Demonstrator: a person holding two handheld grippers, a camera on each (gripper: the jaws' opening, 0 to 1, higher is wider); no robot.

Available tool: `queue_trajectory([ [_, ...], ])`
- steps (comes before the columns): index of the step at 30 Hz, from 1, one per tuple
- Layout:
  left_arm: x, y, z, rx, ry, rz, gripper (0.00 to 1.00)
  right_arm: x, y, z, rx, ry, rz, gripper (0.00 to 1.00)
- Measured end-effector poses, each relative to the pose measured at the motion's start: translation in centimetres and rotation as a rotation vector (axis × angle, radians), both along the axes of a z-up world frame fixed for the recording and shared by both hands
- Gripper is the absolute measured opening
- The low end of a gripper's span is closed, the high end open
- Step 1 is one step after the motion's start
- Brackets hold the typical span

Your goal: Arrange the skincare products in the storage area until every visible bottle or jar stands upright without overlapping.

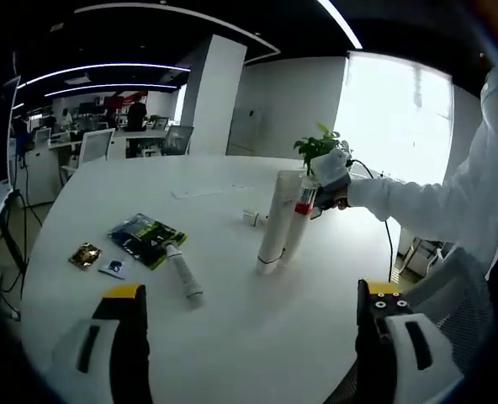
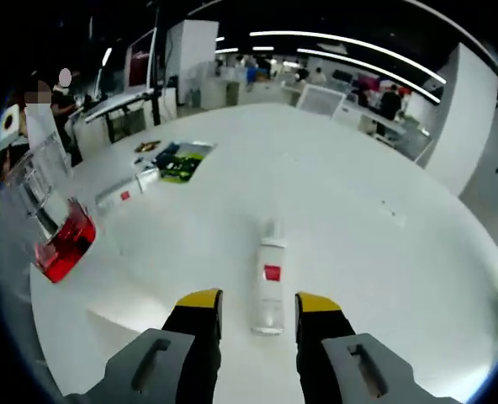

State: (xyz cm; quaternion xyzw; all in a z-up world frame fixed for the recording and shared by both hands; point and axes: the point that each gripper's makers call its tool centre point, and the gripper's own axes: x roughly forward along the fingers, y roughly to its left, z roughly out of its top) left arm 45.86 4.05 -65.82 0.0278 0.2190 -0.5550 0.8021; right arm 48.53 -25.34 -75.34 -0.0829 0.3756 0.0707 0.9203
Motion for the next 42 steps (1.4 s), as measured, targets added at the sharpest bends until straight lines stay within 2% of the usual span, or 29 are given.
queue_trajectory([
  [6,-0.2,-0.2,0.2,-0.034,0.03,-0.012,0.99,0.4,0.0,-1.1,0.014,0.022,-0.014,0.26],
  [16,0.0,-0.1,0.1,-0.04,0.033,-0.008,0.99,0.8,0.4,-2.4,0.03,0.054,-0.038,0.24],
  [20,0.1,-0.1,0.0,-0.035,0.033,-0.004,0.99,0.8,0.6,-2.4,0.026,0.054,-0.044,0.27],
  [30,0.1,-0.2,0.2,-0.047,0.034,-0.002,0.99,0.6,1.0,-2.5,0.028,0.06,-0.054,0.24],
  [32,0.1,-0.2,0.1,-0.044,0.036,-0.001,0.99,1.0,0.5,-2.9,0.03,0.068,-0.053,0.24],
  [33,0.1,-0.2,0.1,-0.042,0.035,-0.002,0.99,1.4,0.4,-2.7,0.025,0.047,-0.053,0.23],
  [37,0.1,-0.2,0.0,-0.038,0.034,-0.003,0.99,1.2,0.9,-2.8,0.05,0.048,-0.069,0.2],
  [39,0.2,-0.1,-0.1,-0.031,0.03,-0.002,0.99,1.1,0.8,-2.7,0.053,0.046,-0.094,0.15],
  [42,0.1,-0.1,-0.1,-0.032,0.029,-0.002,0.99,1.0,0.9,-2.6,0.049,0.046,-0.093,0.15],
])
